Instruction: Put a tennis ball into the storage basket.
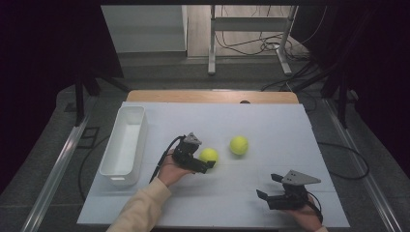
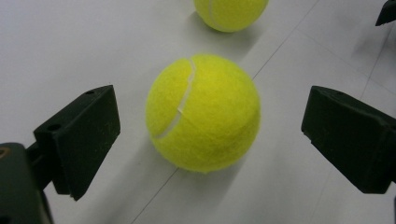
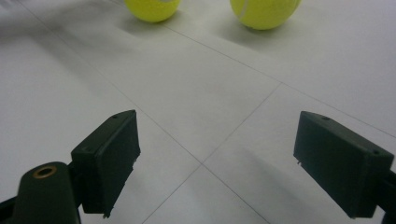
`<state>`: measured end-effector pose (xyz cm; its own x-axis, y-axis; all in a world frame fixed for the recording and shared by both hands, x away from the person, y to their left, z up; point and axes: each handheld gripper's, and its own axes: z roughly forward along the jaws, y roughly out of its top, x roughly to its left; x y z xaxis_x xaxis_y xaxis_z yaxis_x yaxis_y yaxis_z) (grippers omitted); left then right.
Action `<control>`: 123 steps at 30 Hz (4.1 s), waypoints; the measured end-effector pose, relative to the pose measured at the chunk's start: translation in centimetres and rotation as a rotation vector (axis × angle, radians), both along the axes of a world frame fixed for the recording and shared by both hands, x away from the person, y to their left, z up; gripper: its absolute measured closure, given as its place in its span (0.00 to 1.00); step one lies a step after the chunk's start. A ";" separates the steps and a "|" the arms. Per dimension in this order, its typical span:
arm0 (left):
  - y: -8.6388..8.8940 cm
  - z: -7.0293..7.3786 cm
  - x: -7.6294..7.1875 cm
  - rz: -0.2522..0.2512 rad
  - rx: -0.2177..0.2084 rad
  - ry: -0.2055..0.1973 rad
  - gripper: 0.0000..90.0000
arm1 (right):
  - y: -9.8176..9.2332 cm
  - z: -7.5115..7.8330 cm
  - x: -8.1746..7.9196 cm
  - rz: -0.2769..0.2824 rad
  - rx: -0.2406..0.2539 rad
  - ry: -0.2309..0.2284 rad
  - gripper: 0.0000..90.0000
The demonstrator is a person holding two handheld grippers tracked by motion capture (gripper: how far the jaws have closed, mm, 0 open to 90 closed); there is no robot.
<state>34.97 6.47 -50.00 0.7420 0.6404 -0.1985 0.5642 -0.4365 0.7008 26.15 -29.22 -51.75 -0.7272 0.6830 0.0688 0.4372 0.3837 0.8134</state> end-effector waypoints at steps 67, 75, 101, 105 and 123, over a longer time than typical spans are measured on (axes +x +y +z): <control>0.2 1.3 0.0 -0.013 0.018 -0.058 0.30 | 0.0 0.1 -0.1 -0.006 0.002 -0.009 0.16; 0.3 1.9 -0.3 -0.013 0.009 -0.073 0.30 | 0.1 0.1 -0.2 -0.003 0.008 -0.009 0.16; 1.5 3.6 -0.8 0.001 -0.026 -0.120 0.30 | 0.0 0.1 -0.1 -0.009 0.001 -0.012 0.17; 1.7 3.9 -0.9 0.006 -0.033 -0.126 0.30 | 0.0 0.1 -0.1 -0.008 0.003 -0.014 0.17; 3.2 5.2 -1.2 0.033 -0.078 -0.155 0.30 | -0.1 0.2 -0.1 -0.011 0.004 -0.019 0.17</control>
